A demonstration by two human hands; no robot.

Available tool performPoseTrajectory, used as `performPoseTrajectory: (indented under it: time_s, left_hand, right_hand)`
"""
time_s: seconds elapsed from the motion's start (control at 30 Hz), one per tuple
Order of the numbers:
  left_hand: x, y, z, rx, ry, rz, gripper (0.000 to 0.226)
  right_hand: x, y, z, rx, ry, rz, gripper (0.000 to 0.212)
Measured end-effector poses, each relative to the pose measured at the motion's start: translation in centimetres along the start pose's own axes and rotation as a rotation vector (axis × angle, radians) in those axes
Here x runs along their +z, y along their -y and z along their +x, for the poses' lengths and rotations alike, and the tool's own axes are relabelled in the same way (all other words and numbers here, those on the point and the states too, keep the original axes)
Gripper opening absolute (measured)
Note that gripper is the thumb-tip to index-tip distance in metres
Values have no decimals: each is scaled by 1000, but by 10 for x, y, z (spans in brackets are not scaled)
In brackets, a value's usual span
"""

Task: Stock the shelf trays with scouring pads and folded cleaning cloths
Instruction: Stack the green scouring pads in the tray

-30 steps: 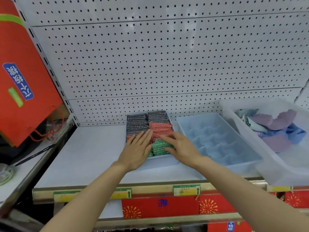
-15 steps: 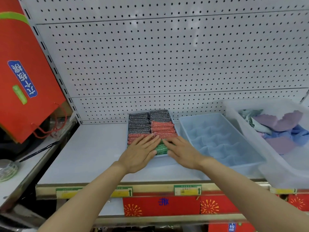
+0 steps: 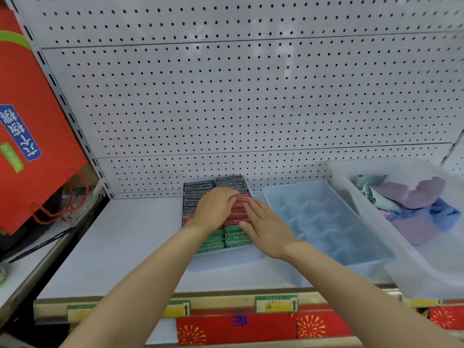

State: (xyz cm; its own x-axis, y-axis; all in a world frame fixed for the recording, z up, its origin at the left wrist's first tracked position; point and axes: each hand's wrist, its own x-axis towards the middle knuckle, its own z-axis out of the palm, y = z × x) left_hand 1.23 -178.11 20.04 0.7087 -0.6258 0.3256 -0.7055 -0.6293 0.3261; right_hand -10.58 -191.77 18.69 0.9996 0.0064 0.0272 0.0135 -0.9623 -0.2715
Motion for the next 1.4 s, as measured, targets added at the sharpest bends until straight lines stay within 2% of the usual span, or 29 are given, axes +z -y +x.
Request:
performPoseTrajectory:
  time_s: [0.1,0.17,0.23,0.4,0.57,0.7,0.8,1.0,1.07,1.13,1.2,1.27,1.33,1.4]
  left_hand:
    - [12,-8,35,-3,81,168,31]
    - [20,-8,51,-6,177,306,27]
    - [26,-5,58,5,248,361,24]
    - [28,9,65,93,284,412,20]
    - [22,10,71,41,348,426,13]
    - [17,18,72,-26,199,276,7]
    - [26,18,56,-45,190,224,6]
    - [33,22,38,-23,212,241,14]
    - [31,20,35,17,139,276,19]
    - [37,17,27,26,42,181,35]
    - [46,15,19,-4,171,130,56]
    - [53,14,14,-17,370,194,64]
    - [54,13,11,-2,448,203,66]
    - [53,10,6,30,461,203,66]
  right_hand:
    - [7,-3,21,-3,20,-16,98]
    - [18,-8,32,-11,32,-17,108]
    - [30,-12,36,0,45,-20,108]
    - [36,-10,34,20,42,-24,102]
    - [34,-8,32,26,55,-32,101]
    - [34,-8,33,37,65,-22,105]
    - [36,-9,33,34,69,-2,106]
    - [37,-7,28,31,75,10,102]
    - [37,-6,25,42,69,19,104]
    - [39,-4,22,51,69,26,106]
    - [41,-1,19,47,61,32,107]
    - [41,2,14,56,58,38,108]
    - [38,8,5,71,59,39,109]
    - [36,17,-5,105,65,29,107]
